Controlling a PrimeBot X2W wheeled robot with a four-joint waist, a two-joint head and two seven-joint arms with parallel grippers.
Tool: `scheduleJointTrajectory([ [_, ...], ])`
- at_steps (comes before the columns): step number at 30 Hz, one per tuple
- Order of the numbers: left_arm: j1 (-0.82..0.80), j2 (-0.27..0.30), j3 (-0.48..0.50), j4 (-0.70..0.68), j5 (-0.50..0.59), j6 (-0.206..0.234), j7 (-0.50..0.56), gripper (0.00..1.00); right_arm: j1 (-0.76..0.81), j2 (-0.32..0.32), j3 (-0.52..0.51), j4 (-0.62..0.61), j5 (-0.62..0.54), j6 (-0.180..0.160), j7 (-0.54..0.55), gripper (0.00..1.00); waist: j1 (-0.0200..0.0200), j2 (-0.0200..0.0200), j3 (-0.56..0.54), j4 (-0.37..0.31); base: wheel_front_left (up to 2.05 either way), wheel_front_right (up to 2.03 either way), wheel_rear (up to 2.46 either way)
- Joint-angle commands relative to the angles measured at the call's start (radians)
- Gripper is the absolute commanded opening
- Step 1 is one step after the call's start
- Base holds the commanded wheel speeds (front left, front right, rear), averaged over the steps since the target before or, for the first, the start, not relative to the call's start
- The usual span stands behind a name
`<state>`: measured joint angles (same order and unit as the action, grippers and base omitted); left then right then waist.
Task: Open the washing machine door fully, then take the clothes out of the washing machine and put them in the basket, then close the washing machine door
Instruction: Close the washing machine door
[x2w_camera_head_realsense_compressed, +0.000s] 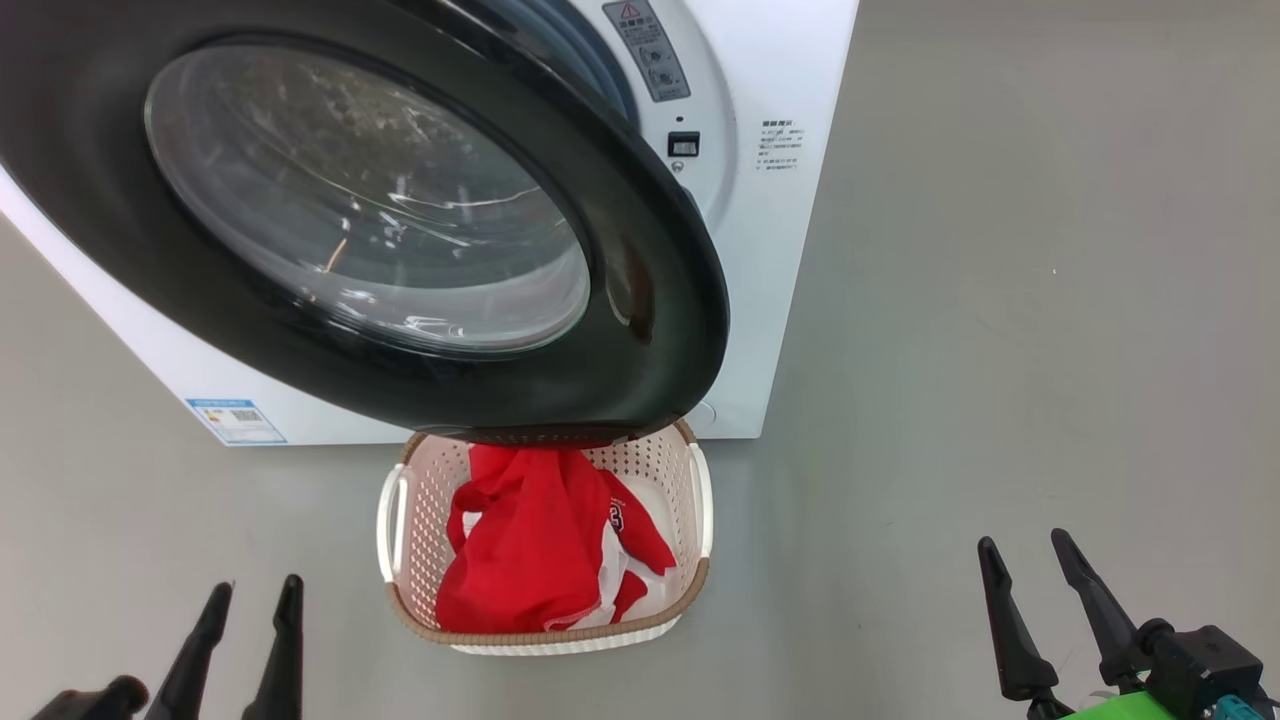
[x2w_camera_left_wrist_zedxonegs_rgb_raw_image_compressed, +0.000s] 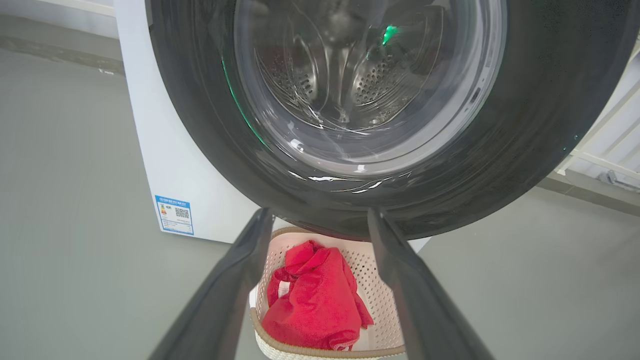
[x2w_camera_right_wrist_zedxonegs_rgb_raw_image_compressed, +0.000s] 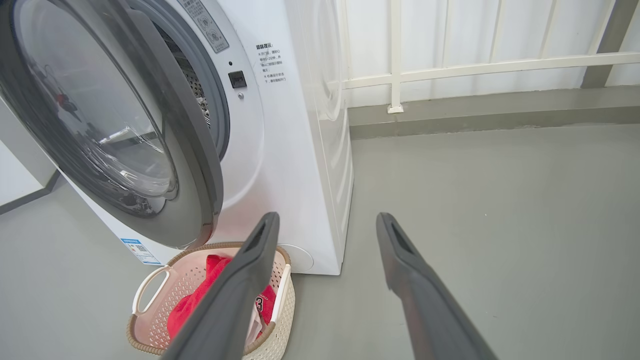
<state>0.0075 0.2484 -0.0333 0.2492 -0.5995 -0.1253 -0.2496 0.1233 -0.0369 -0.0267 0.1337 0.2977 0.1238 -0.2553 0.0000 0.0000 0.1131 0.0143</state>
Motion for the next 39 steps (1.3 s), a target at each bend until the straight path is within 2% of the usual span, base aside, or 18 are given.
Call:
scheduleJointTrajectory([
  [1, 0.001, 0.008, 0.053, -0.036, 0.058, -0.005, -0.012, 1.0, -0.005, -0.013, 0.015, -0.026, -0.011, 0.007, -0.006, 1.0, 0.0, 0.0, 0.0, 0.001, 0.0, 0.0, 0.0],
  [8, 0.019, -0.044, 0.112, -0.089, 0.216, -0.005, -0.012, 1.0, -0.006, -0.013, 0.012, -0.028, -0.014, 0.007, -0.006, 1.0, 0.0, 0.0, 0.001, 0.006, 0.0, 0.0, 0.0],
  [13, 0.031, -0.064, 0.119, -0.099, 0.277, -0.005, -0.012, 1.0, -0.007, -0.013, 0.014, -0.028, -0.014, 0.007, -0.006, 1.0, 0.0, 0.0, 0.001, 0.008, 0.0, 0.0, 0.0],
  [33, 0.02, -0.076, 0.118, -0.1, 0.303, -0.005, -0.012, 1.0, -0.015, -0.013, 0.022, -0.028, -0.016, 0.007, -0.006, 1.0, 0.0, 0.0, 0.005, 0.016, 0.0, 0.0, 0.0],
  [34, 0.02, -0.077, 0.116, -0.1, 0.303, -0.005, -0.012, 1.0, -0.016, -0.013, 0.028, -0.029, -0.014, 0.007, -0.006, 0.76, 0.0, 0.0, 0.005, 0.019, 0.0, 0.0, 0.0],
  [35, 0.019, -0.078, 0.113, -0.1, 0.304, -0.005, -0.012, 1.0, -0.019, -0.013, 0.037, -0.029, -0.012, 0.007, -0.006, 0.34, 0.0, 0.0, 0.005, 0.022, 0.0, 0.0, 0.0],
  [36, 0.017, -0.079, 0.112, -0.1, 0.304, -0.005, -0.012, 1.0, -0.022, -0.013, 0.05, -0.029, -0.012, 0.007, -0.006, 0.0, 0.0, 0.0, 0.006, 0.026, 0.0, 0.0, 0.0],
  [39, 0.009, -0.086, 0.109, -0.102, 0.305, -0.005, -0.012, 1.0, -0.047, -0.013, 0.091, -0.029, -0.01, 0.007, -0.006, 0.0, 0.0, 0.0, 0.012, 0.041, 0.0, 0.0, 0.0],
])
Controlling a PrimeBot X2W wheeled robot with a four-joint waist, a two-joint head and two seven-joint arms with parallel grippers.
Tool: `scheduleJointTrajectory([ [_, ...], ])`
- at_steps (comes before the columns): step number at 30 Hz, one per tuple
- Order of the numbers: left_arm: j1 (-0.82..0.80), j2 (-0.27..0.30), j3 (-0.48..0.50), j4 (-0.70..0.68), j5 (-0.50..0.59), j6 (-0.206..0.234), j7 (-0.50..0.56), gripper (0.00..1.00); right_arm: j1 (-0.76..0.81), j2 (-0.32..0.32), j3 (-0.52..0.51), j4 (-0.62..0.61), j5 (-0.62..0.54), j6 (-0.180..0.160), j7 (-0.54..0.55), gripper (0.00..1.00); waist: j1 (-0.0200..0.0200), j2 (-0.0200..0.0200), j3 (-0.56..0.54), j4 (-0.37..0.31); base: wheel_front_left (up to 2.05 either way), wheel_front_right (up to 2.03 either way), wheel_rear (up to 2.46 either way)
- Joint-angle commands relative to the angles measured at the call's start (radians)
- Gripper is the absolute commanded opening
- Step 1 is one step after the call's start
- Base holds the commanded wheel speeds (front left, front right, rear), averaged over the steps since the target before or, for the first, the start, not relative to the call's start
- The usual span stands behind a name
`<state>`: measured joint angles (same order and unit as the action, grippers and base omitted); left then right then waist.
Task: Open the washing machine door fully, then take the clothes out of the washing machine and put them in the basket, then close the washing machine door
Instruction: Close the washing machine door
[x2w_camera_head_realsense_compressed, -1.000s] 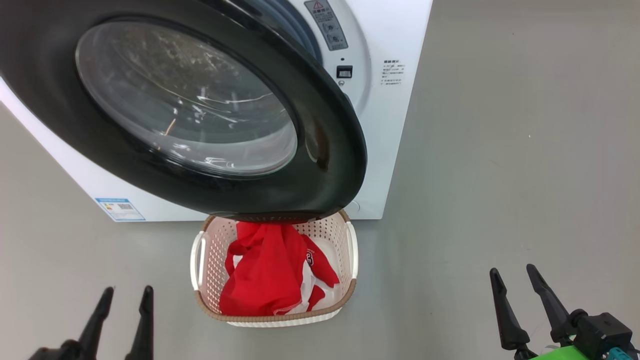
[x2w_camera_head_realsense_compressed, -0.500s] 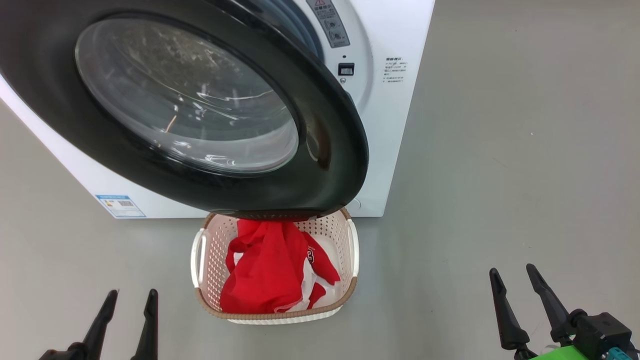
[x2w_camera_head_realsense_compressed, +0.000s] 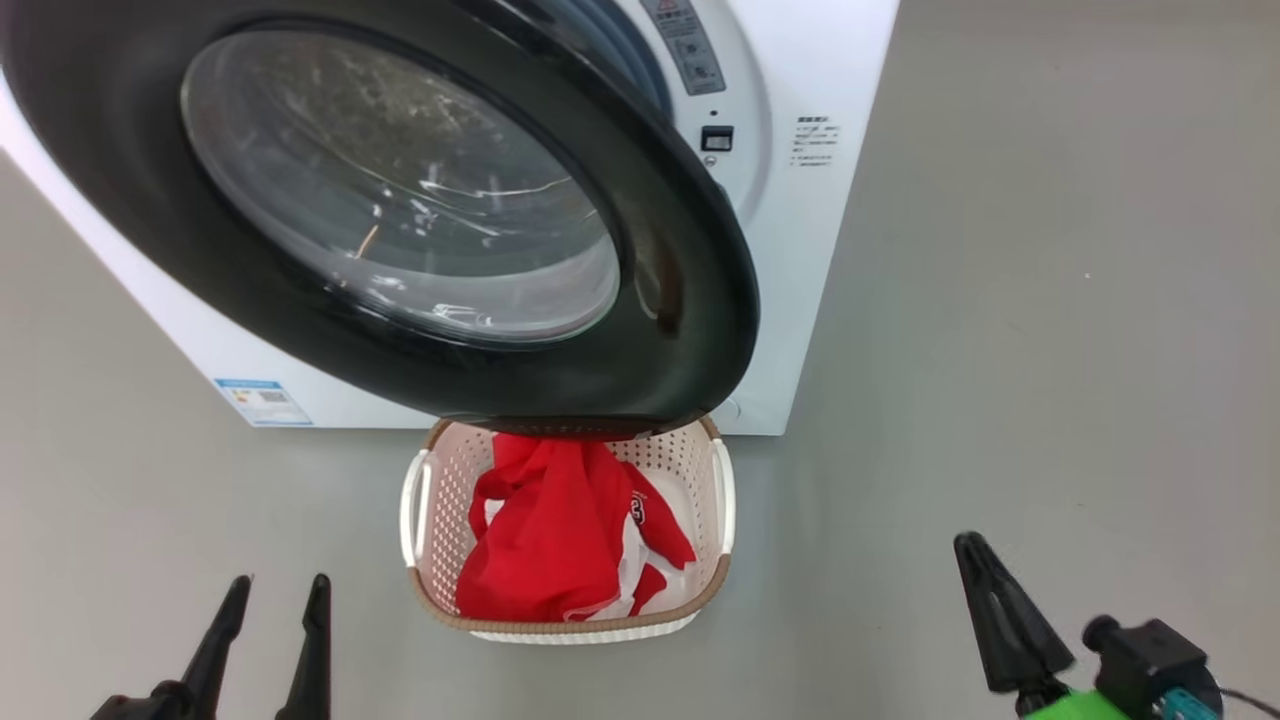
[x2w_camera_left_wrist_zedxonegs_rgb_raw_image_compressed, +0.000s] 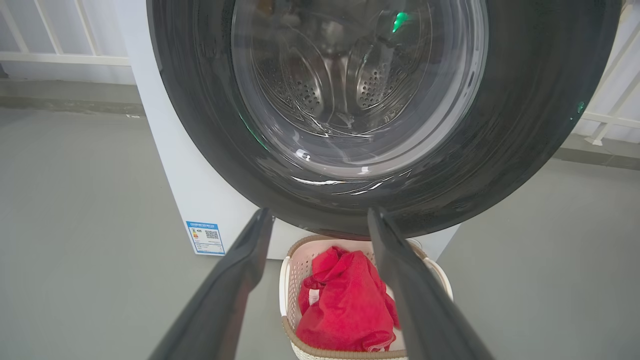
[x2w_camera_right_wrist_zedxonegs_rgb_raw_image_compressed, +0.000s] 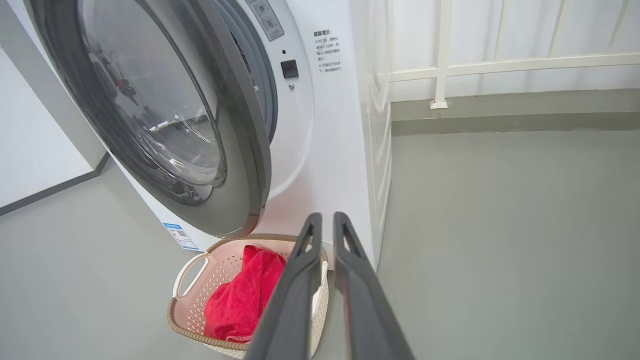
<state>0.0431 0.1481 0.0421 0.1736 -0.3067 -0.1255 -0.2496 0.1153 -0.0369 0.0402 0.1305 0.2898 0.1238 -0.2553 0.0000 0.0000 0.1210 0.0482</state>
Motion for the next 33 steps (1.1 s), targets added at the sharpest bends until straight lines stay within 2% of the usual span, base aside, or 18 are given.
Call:
scheduleJointTrajectory([
  [1, -0.031, 0.012, 0.031, -0.027, 0.013, -0.005, -0.012, 1.0, -0.052, -0.013, 0.036, -0.026, -0.001, 0.007, -0.006, 0.0, 0.0, 0.0, 0.007, 0.014, 0.0, 0.0, 0.0],
  [9, -0.054, -0.013, 0.016, -0.034, 0.011, -0.005, -0.012, 1.0, -0.193, -0.013, 0.154, -0.01, 0.008, 0.007, -0.006, 0.0, 0.0, 0.0, 0.032, 0.076, 0.0, 0.0, 0.0],
  [16, -0.082, -0.029, -0.009, -0.037, 0.007, -0.005, -0.012, 1.0, -0.333, -0.013, 0.217, 0.022, 0.014, 0.007, -0.006, 0.0, 0.0, 0.0, 0.077, 0.136, 0.0, 0.0, 0.0],
  [24, -0.13, -0.04, -0.043, -0.033, -0.007, -0.005, -0.012, 1.0, -0.433, -0.013, 0.238, 0.061, -0.001, 0.007, -0.006, 0.0, 0.0, 0.0, 0.146, 0.188, 0.0, 0.0, 0.0],
  [33, -0.172, -0.049, -0.058, -0.038, -0.017, -0.005, -0.012, 1.0, -0.5, -0.013, 0.198, 0.076, -0.008, 0.007, -0.006, 0.0, 0.0, 0.0, 0.209, 0.214, 0.0, 0.0, 0.0],
])
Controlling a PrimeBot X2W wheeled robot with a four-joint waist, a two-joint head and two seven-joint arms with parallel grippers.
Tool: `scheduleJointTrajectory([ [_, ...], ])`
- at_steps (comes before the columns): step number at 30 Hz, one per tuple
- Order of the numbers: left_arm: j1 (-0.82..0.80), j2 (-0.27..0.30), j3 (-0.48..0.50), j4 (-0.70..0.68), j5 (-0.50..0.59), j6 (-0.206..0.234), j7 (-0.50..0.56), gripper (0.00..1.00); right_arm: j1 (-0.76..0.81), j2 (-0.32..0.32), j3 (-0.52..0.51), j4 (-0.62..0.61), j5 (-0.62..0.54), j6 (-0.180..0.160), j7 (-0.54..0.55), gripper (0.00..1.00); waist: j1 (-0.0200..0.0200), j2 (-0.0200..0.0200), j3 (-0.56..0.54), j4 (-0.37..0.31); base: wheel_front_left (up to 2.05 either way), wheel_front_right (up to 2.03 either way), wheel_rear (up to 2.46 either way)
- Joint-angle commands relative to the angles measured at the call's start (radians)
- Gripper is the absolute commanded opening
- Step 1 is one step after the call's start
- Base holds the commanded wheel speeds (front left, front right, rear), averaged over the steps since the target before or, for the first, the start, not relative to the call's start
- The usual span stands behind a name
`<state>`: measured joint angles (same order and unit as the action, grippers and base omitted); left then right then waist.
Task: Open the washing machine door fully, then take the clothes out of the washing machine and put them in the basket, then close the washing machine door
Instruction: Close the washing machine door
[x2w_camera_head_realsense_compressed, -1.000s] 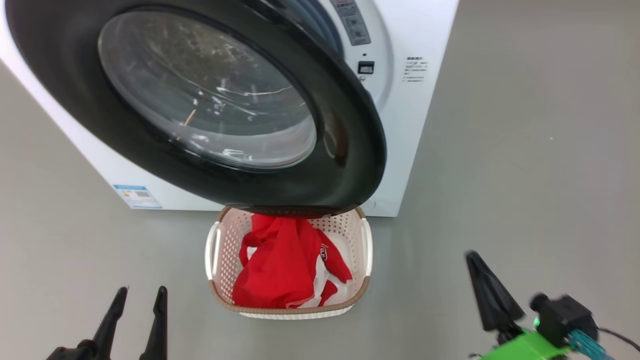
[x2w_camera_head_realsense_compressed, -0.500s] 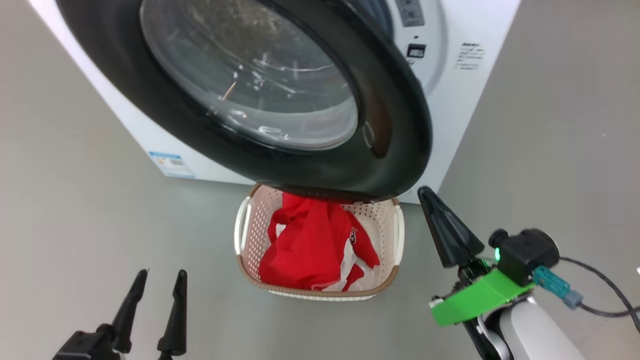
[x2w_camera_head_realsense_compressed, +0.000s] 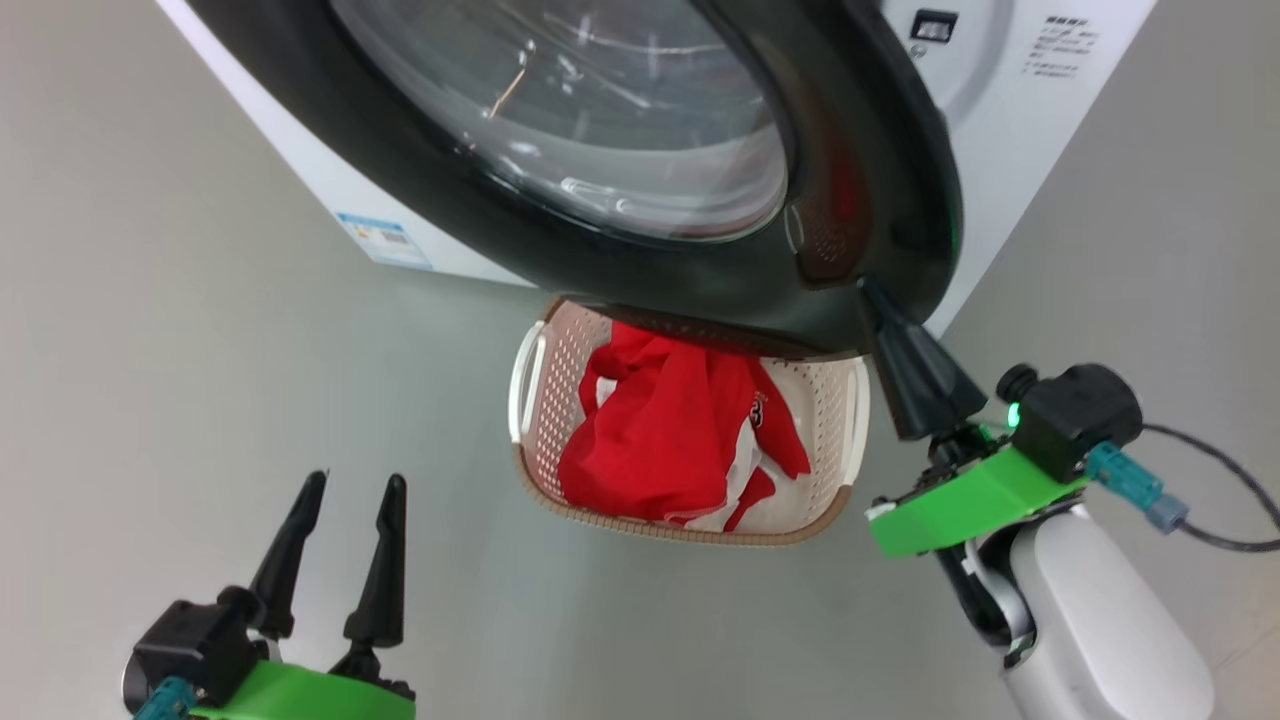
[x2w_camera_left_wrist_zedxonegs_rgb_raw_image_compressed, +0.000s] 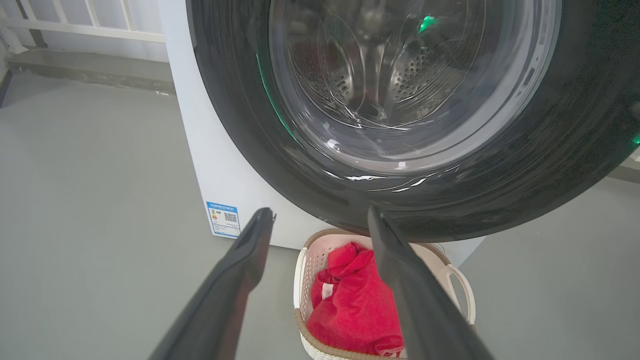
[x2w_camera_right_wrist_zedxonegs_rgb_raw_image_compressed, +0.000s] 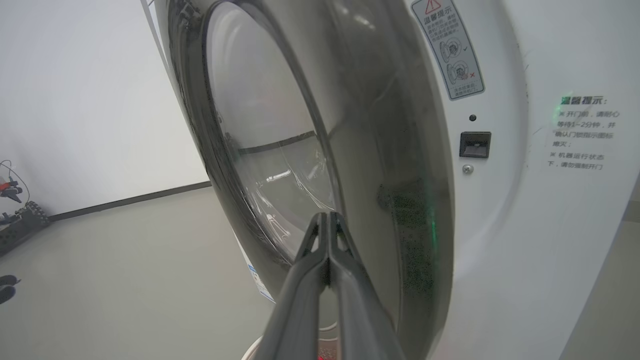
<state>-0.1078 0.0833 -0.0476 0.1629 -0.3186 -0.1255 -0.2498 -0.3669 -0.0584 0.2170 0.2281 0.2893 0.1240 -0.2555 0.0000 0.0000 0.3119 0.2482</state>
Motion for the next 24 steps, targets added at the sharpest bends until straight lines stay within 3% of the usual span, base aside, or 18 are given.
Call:
scheduleJointTrajectory([
  [1, -0.026, 0.015, 0.03, -0.028, -0.006, -0.005, -0.012, 1.0, -0.025, 0.008, 0.016, -0.021, -0.009, 0.007, -0.006, 0.0, 0.0, 0.0, 0.025, 0.016, 0.0, 0.0, 0.0],
  [24, -0.172, -0.011, -0.029, -0.054, -0.036, -0.005, -0.012, 1.0, -0.263, -0.006, -0.145, -0.024, -0.067, 0.007, -0.006, 0.0, 0.0, 0.0, 0.208, 0.091, 0.0, 0.0, 0.0],
])
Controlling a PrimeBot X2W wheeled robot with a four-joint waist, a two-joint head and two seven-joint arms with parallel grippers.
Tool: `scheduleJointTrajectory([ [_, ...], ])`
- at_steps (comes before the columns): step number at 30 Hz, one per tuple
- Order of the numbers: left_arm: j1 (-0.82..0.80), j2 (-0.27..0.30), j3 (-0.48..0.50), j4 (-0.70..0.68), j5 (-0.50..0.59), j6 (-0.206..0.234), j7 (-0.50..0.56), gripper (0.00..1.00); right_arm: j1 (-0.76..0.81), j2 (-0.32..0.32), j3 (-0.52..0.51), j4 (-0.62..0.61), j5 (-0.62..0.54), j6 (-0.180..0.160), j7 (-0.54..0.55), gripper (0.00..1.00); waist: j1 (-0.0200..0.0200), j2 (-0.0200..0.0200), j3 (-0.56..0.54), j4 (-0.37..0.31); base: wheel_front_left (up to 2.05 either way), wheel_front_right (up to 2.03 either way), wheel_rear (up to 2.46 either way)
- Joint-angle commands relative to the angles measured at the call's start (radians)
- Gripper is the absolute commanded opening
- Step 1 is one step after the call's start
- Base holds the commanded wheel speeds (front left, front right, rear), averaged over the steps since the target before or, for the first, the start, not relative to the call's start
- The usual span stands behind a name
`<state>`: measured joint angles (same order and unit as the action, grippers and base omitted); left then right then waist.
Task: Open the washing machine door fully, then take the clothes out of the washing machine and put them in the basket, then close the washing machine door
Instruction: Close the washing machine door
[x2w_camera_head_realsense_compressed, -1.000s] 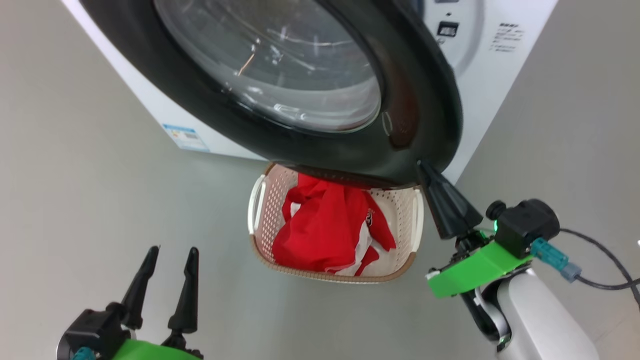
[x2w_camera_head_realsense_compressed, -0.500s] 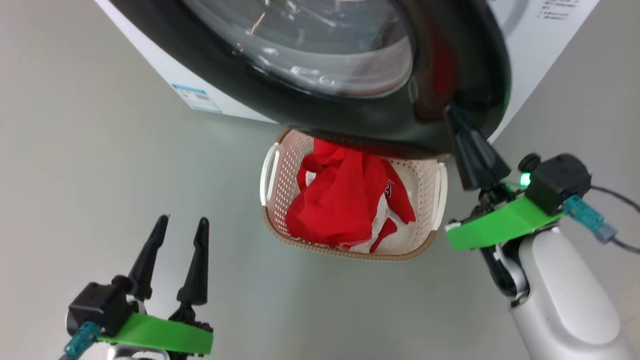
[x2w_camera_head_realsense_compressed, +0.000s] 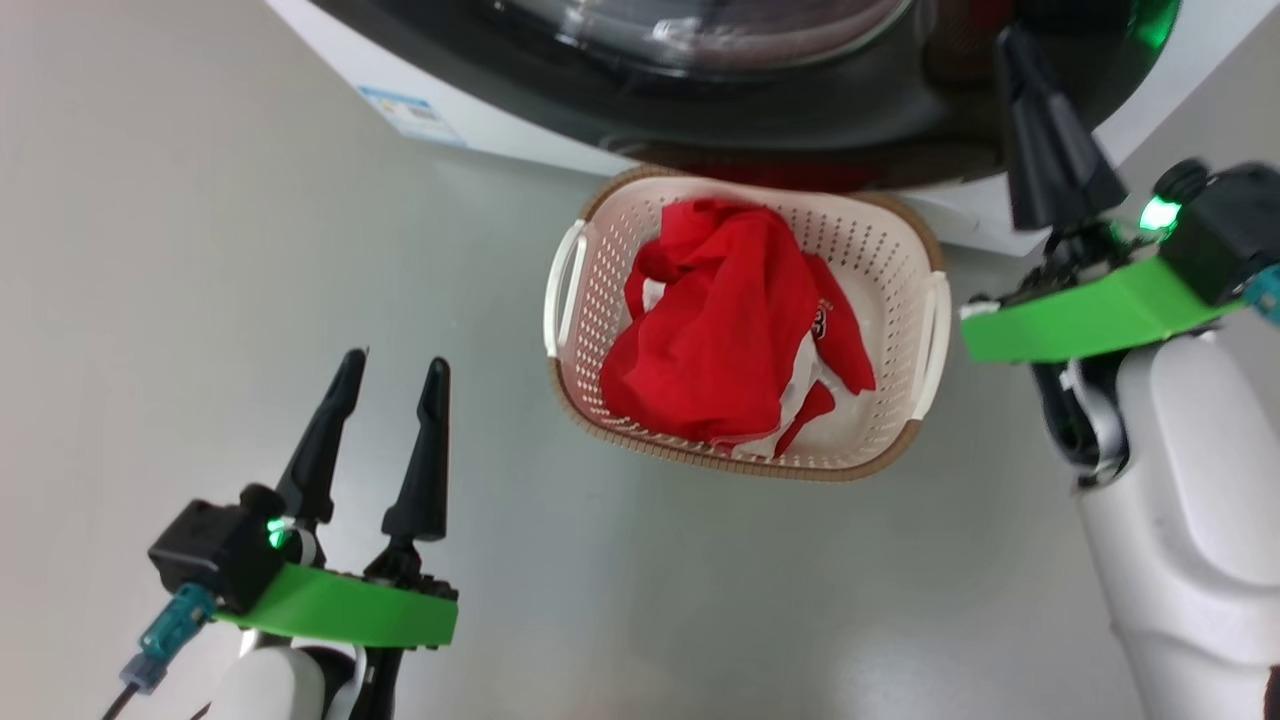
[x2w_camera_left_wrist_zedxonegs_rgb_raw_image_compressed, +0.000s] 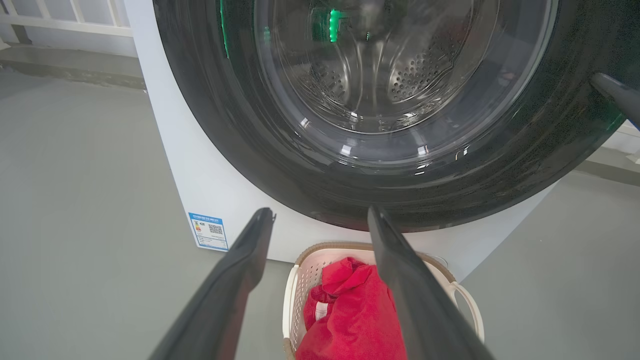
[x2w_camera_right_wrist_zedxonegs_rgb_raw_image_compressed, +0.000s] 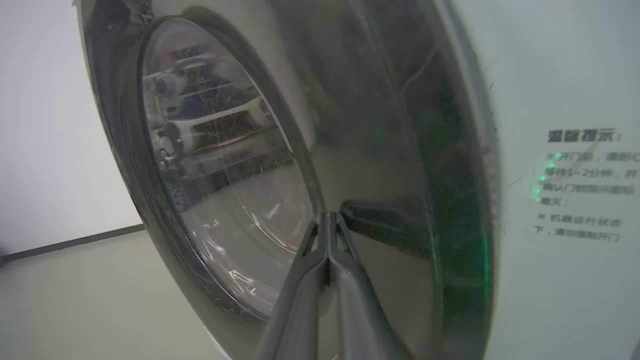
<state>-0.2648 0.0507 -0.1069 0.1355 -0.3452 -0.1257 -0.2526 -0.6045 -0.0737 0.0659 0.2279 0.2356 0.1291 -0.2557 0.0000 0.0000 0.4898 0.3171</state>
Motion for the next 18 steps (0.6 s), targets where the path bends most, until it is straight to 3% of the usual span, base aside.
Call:
scheduleJointTrajectory([
  [1, -0.021, 0.02, 0.028, -0.028, -0.01, -0.005, -0.009, 1.0, -0.037, 0.008, 0.001, -0.021, -0.015, 0.002, -0.006, 0.0, 0.0, 0.0, 0.037, 0.025, 0.0, 0.0, 0.0],
  [18, -0.052, 0.014, 0.028, -0.025, -0.013, -0.005, -0.009, 1.0, -0.1, 0.018, -0.019, -0.004, -0.022, 0.002, -0.006, 0.0, 0.0, 0.0, 0.048, 0.026, 0.0, 0.0, 0.0],
])
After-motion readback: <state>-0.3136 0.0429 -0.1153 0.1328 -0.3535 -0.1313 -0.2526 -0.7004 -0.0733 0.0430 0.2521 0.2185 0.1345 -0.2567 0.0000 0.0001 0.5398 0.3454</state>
